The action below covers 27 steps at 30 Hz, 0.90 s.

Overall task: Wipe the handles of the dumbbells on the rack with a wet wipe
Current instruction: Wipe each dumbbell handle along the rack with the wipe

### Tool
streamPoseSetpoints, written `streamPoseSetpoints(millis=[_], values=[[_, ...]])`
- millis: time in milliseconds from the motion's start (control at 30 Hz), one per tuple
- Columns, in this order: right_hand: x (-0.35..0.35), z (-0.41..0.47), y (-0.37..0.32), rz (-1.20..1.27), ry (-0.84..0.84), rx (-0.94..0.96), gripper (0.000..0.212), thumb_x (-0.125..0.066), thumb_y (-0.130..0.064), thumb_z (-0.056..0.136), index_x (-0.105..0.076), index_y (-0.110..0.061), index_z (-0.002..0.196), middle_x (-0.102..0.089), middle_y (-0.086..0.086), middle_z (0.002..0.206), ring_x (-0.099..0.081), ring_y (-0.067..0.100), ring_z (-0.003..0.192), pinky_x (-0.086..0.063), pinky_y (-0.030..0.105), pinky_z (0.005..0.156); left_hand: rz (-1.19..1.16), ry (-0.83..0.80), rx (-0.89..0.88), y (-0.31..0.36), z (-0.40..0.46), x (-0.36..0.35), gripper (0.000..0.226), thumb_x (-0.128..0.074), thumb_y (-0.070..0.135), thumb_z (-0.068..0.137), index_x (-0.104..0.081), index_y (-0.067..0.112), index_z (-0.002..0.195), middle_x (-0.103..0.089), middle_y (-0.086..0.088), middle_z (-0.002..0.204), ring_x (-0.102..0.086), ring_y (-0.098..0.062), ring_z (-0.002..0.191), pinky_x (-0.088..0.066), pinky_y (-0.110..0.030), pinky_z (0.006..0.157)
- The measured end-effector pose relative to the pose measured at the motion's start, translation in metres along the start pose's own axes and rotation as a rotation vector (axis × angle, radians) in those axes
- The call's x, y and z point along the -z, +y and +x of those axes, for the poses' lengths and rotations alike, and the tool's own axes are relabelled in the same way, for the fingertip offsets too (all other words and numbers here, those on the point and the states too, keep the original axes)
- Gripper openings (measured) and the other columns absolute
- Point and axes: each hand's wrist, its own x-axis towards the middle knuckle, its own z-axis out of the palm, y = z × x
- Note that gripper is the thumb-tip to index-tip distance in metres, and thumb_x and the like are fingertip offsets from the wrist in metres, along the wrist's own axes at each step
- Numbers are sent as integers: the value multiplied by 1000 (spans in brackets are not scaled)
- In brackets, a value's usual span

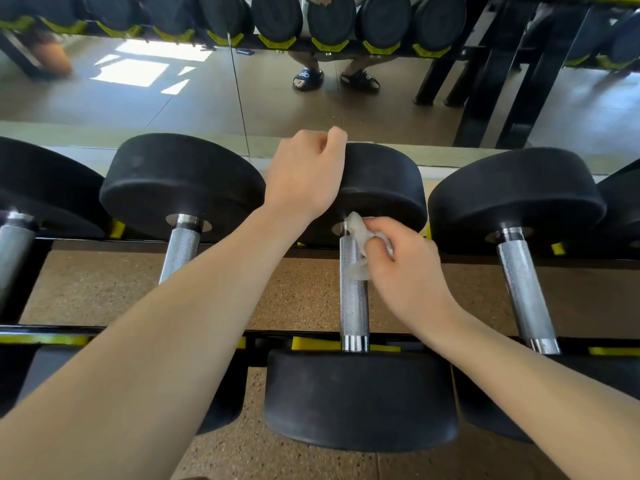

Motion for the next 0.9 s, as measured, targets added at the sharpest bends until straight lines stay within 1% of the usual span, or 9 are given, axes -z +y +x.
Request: streamPoseSetpoints(millis=[67, 133, 200, 300, 433, 600, 700, 800, 900], values=[[0, 2, 0, 51, 19, -126, 21, -44, -18, 100, -64, -22, 105, -62, -13, 83, -59, -5, 75, -43, 10, 57, 0, 0, 1, 0, 1, 0, 51, -39, 30, 101, -26, 19, 53, -27, 0, 54, -29, -18, 55, -22, -37, 54], [-5, 6, 3, 103, -47, -328, 22, -43, -21, 99, -63, -15, 93, -58, -6, 71, -55, 5, 62, -41, 19, 58, 1, 0, 4, -1, 1, 1, 51, -39, 30, 101, -27, 19, 53, -29, -1, 55, -30, -19, 56, -23, -37, 54], [-6, 12, 7, 383, -174, -576, 27, -41, -23, 98, -57, -7, 84, -46, 0, 57, -44, 15, 52, -35, 29, 49, 0, -4, 3, -1, 1, 0, 51, -39, 30, 102, -29, 19, 53, -30, 0, 55, -32, -18, 56, -24, -36, 54], [0, 22, 11, 740, -305, -756, 24, -36, -27, 98, -50, -13, 86, -33, -3, 52, -31, 12, 46, -24, 25, 42, -1, -6, 0, -1, 1, -1, 51, -39, 29, 102, -29, 19, 54, -30, 1, 55, -31, -17, 55, -24, -35, 54], [-1, 11, 14, 716, -455, -902, 30, -27, -25, 99, -49, -18, 81, -26, -5, 50, -25, 11, 43, -20, 21, 39, -7, -10, -7, -2, 2, -1, 50, -38, 30, 102, -30, 19, 54, -30, 0, 55, -33, -17, 55, -25, -34, 55], [16, -11, 6, 422, -646, -834, 26, -31, -15, 94, -46, -19, 73, -31, -5, 48, -27, 10, 40, -20, 17, 37, -10, -9, -13, -3, 1, -2, 51, -37, 29, 105, -33, 19, 54, -32, 1, 54, -36, -15, 55, -26, -29, 55], [28, -2, 2, 214, -603, -680, 23, -42, -21, 95, -46, -17, 73, -36, -4, 45, -31, 12, 39, -22, 18, 38, -4, 1, -9, -2, 2, -1, 51, -37, 29, 104, -31, 20, 54, -32, 1, 54, -34, -16, 54, -25, -30, 55], [21, 8, -3, 378, -495, -705, 19, -42, -18, 95, -47, -16, 76, -38, -3, 50, -34, 11, 42, -25, 20, 37, 9, 4, -10, 0, 1, -1, 50, -38, 29, 103, -28, 20, 54, -30, 1, 56, -30, -17, 55, -24, -34, 55], [17, 1, 2, 480, -582, -774, 20, -40, -15, 93, -47, -17, 75, -34, -5, 51, -30, 10, 43, -22, 20, 37, 10, 1, -11, -1, 1, -2, 49, -38, 28, 102, -27, 19, 55, -29, 0, 57, -29, -17, 55, -23, -34, 54]])
